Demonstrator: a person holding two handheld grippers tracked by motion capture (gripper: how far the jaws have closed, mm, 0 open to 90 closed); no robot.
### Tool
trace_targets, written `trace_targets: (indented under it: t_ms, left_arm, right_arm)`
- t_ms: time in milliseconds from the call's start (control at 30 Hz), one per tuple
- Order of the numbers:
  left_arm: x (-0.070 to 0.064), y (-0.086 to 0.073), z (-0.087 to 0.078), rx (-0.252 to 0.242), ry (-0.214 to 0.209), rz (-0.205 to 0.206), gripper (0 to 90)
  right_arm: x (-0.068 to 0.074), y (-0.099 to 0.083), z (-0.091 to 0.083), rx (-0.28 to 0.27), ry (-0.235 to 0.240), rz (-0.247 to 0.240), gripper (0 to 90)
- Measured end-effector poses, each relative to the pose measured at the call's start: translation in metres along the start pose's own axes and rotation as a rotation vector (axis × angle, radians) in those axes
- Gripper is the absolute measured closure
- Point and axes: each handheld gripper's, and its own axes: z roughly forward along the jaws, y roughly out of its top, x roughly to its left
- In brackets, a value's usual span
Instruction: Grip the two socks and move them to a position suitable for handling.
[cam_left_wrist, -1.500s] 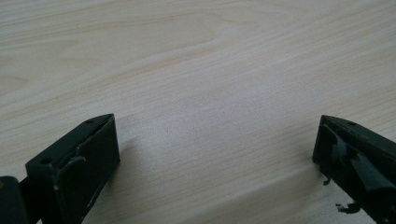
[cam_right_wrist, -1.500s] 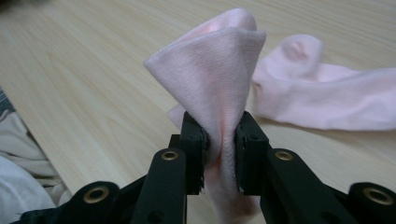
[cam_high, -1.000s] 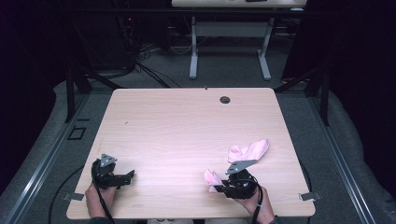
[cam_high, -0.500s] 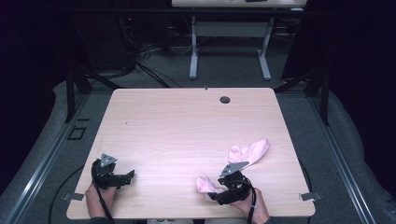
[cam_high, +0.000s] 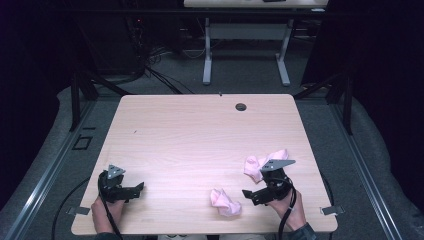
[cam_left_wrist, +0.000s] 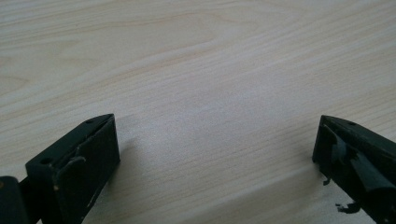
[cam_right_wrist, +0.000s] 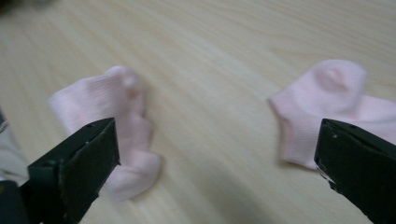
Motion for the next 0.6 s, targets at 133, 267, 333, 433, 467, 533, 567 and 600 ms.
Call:
trace_targets:
  t_ms: [133,267,333,433,467,533,567,600]
  left_arm:
    - [0.000,0.000,0.000,-0.001,0.000,0.000,0.3]
    - [0.000,0.000,0.000,0.000,0.000,0.000,0.3]
    - [0.000,0.000,0.000,0.000,0.000,0.001,0.3]
    - [0.000,0.000,0.000,0.000,0.000,0.000,0.3]
    - [0.000,0.000,0.000,0.000,0.000,0.000,0.3]
    - [0.000,0.000,0.000,0.000,0.000,0.000,0.3]
    - [0.000,0.000,0.000,0.000,0.000,0.000,0.3]
    - [0.000,0.000,0.000,0.000,0.000,0.000,0.3]
  right_arm:
    - [-0.023,0.003,0.000,-0.019,-0.056,0.040,0.0]
    - [-0.038,0.005,0.005,-0.008,-0.100,0.062,0.0]
    - [-0.051,0.005,0.011,0.009,-0.131,0.081,0.0]
    - [-0.062,0.006,0.019,0.018,-0.170,0.105,0.0]
    - [-0.062,0.006,0.019,0.018,-0.170,0.105,0.0]
    - [-0.069,0.007,0.025,0.025,-0.193,0.116,0.0]
    - [-0.072,0.007,0.029,0.024,-0.218,0.119,0.0]
    - [-0.078,0.007,0.033,0.024,-0.237,0.127,0.0]
